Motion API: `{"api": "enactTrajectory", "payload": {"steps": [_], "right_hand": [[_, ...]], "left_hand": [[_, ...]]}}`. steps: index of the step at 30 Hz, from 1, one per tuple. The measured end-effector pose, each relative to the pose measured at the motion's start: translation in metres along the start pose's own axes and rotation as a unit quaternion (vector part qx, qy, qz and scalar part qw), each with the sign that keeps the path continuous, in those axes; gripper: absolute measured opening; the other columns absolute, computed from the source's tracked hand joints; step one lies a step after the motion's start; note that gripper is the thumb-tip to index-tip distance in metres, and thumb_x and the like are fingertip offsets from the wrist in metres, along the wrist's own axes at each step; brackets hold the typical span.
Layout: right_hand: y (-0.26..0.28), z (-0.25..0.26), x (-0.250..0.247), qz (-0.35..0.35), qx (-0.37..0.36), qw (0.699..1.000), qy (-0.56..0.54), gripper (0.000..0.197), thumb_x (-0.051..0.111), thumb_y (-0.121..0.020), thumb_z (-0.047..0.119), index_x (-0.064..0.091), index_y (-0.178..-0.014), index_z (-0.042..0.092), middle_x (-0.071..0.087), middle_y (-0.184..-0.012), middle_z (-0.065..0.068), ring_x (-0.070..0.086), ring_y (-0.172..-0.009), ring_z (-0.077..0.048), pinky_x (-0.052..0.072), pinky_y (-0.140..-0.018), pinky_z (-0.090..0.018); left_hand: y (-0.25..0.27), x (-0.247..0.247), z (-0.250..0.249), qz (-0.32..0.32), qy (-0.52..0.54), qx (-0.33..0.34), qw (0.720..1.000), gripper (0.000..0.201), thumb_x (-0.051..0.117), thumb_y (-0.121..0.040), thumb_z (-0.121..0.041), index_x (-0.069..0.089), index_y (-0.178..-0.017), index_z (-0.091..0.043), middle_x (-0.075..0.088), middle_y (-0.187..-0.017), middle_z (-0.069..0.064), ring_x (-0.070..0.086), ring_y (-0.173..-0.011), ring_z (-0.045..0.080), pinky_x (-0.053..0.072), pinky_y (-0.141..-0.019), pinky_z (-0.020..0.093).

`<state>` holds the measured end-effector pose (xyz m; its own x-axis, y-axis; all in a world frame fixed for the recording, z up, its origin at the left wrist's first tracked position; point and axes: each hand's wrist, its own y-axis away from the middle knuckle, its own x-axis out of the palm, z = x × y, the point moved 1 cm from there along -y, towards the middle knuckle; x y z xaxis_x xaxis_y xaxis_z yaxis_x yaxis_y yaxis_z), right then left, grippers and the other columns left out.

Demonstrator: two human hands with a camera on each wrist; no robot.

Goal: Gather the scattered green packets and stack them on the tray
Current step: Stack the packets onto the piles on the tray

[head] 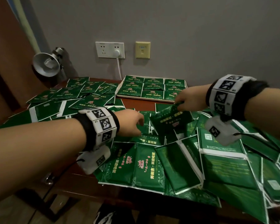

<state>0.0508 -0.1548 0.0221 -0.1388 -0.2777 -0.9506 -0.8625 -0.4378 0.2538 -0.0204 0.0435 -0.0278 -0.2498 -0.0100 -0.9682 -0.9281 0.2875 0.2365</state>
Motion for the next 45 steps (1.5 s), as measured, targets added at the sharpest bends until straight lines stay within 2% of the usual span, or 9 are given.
{"api": "enactTrajectory", "payload": {"steps": [4,10,17,26,31,36,40,43,45], "right_hand": [[-0.005,-0.010,0.025,0.028,0.071,0.997,-0.034,0.014,0.056,-0.093,0.025,0.066,-0.097,0.016,0.067,-0.079,-0.001,0.066,-0.064,-0.017,0.058,-0.066,-0.029],[-0.011,-0.004,0.049,0.005,0.074,0.997,0.018,0.037,0.062,-0.087,0.036,0.062,-0.111,0.008,0.067,-0.105,-0.008,0.063,-0.090,-0.025,0.053,-0.076,-0.031],[-0.017,0.009,0.065,0.035,0.029,0.998,0.036,0.077,0.070,-0.070,0.066,0.054,-0.126,0.016,0.063,-0.114,-0.004,0.060,-0.103,-0.025,0.052,-0.088,-0.035],[-0.008,0.007,0.060,-0.010,0.017,1.000,0.015,0.059,0.066,-0.080,0.060,0.057,-0.122,0.020,0.063,-0.108,-0.001,0.053,-0.105,-0.024,0.032,-0.077,-0.025],[-0.006,0.006,0.050,-0.053,0.036,0.991,-0.118,0.013,0.060,-0.091,0.028,0.059,-0.098,0.017,0.059,-0.095,-0.001,0.060,-0.097,-0.026,0.045,-0.076,-0.029],[-0.004,0.007,0.037,-0.101,0.074,0.971,-0.206,0.034,0.056,-0.095,0.033,0.056,-0.122,0.012,0.064,-0.111,-0.006,0.060,-0.092,-0.021,0.048,-0.072,-0.026],[-0.008,0.009,0.039,-0.086,0.144,0.922,-0.348,0.052,0.067,-0.088,0.019,0.038,-0.130,0.010,0.057,-0.097,-0.005,0.062,-0.076,-0.015,0.047,-0.049,-0.023],[-0.006,0.012,0.046,-0.009,0.177,0.865,-0.470,0.060,0.076,-0.079,0.012,0.037,-0.125,0.008,0.060,-0.100,-0.012,0.067,-0.078,-0.023,0.057,-0.057,-0.030],[-0.007,0.012,0.052,0.034,0.148,0.882,-0.447,0.048,0.076,-0.078,0.011,0.051,-0.117,0.000,0.066,-0.093,-0.014,0.069,-0.076,-0.026,0.060,-0.065,-0.036]], "left_hand": [[0.002,0.011,-0.015,0.019,-0.007,0.043,0.999,0.044,0.069,-0.086,-0.036,0.056,-0.126,-0.021,0.056,-0.123,-0.001,0.054,-0.111,0.018,0.048,-0.095,0.032],[0.007,0.020,-0.027,0.124,-0.057,0.044,0.990,0.071,0.078,-0.071,-0.052,0.051,-0.127,-0.019,0.053,-0.121,-0.001,0.054,-0.107,0.019,0.049,-0.087,0.031],[0.002,0.031,-0.019,0.157,-0.080,0.000,0.984,0.026,0.075,-0.080,-0.037,0.060,-0.089,-0.018,0.061,-0.087,-0.004,0.058,-0.082,0.016,0.044,-0.065,0.025],[0.006,-0.025,0.000,-0.007,0.115,-0.015,0.993,0.019,0.059,-0.091,-0.016,0.059,-0.072,-0.019,0.060,-0.069,-0.005,0.056,-0.062,0.011,0.044,-0.058,0.023],[0.007,-0.043,0.002,-0.144,0.357,-0.008,0.923,0.014,0.050,-0.095,-0.014,0.060,-0.088,-0.007,0.066,-0.088,0.011,0.060,-0.076,0.019,0.049,-0.065,0.030],[0.008,-0.033,0.015,-0.113,0.502,0.005,0.857,0.024,0.054,-0.076,0.015,0.048,-0.074,-0.008,0.055,-0.080,0.015,0.057,-0.075,0.026,0.055,-0.061,0.030],[-0.011,-0.014,0.029,-0.076,0.377,-0.041,0.922,0.038,0.064,-0.074,0.012,0.054,-0.094,-0.018,0.064,-0.111,0.006,0.062,-0.084,0.019,0.058,-0.072,0.040],[-0.021,-0.003,0.030,-0.118,0.166,-0.073,0.976,0.047,0.074,-0.079,-0.014,0.050,-0.119,-0.022,0.055,-0.122,0.001,0.058,-0.096,0.015,0.053,-0.077,0.031],[-0.020,0.002,0.023,-0.117,0.026,-0.142,0.983,0.056,0.066,-0.086,-0.045,0.042,-0.128,-0.016,0.052,-0.124,0.008,0.057,-0.100,0.021,0.050,-0.078,0.033]]}}
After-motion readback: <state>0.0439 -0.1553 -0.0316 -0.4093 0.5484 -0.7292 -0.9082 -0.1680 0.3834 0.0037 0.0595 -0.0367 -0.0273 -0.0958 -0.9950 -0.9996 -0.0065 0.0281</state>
